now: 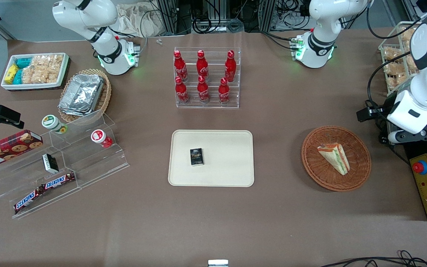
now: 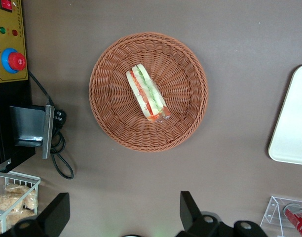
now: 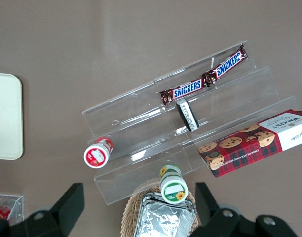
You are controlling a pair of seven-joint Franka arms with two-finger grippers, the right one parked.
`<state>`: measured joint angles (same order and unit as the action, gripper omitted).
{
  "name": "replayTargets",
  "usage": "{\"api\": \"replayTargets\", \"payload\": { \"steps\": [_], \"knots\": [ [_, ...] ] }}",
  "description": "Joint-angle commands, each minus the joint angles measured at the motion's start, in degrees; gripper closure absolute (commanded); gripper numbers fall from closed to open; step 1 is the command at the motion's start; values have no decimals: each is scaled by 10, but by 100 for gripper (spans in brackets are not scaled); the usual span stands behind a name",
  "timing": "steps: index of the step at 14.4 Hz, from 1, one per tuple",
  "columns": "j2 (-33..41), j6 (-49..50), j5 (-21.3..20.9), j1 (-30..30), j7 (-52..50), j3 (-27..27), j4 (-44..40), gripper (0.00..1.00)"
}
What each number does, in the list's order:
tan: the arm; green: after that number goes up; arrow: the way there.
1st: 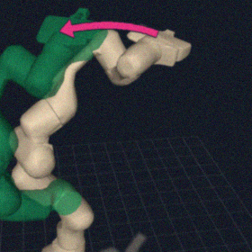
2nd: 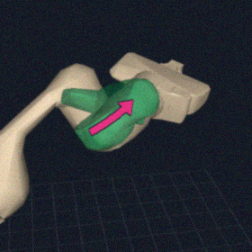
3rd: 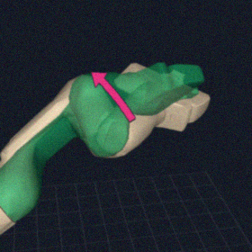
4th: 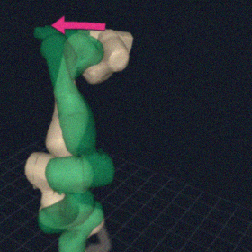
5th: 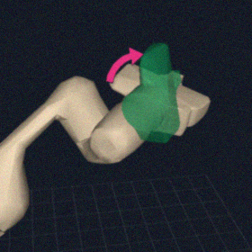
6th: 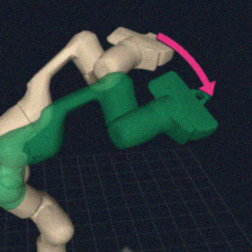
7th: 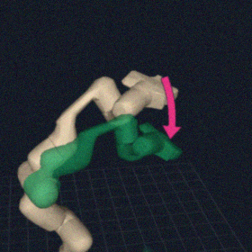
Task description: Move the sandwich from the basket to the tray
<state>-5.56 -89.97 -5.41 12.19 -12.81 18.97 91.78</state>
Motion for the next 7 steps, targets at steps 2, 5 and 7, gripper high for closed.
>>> {"api": "replayTargets", "payload": {
  "steps": [2, 5, 7],
  "knots": [
    [-9, 9, 0, -3, -12, 1, -13, 0],
    [-25, 1, -9, -7, -19, 1, -8, 0],
    [-26, -60, -9, -7, -79, 0, 36, 0]
  ]
}}
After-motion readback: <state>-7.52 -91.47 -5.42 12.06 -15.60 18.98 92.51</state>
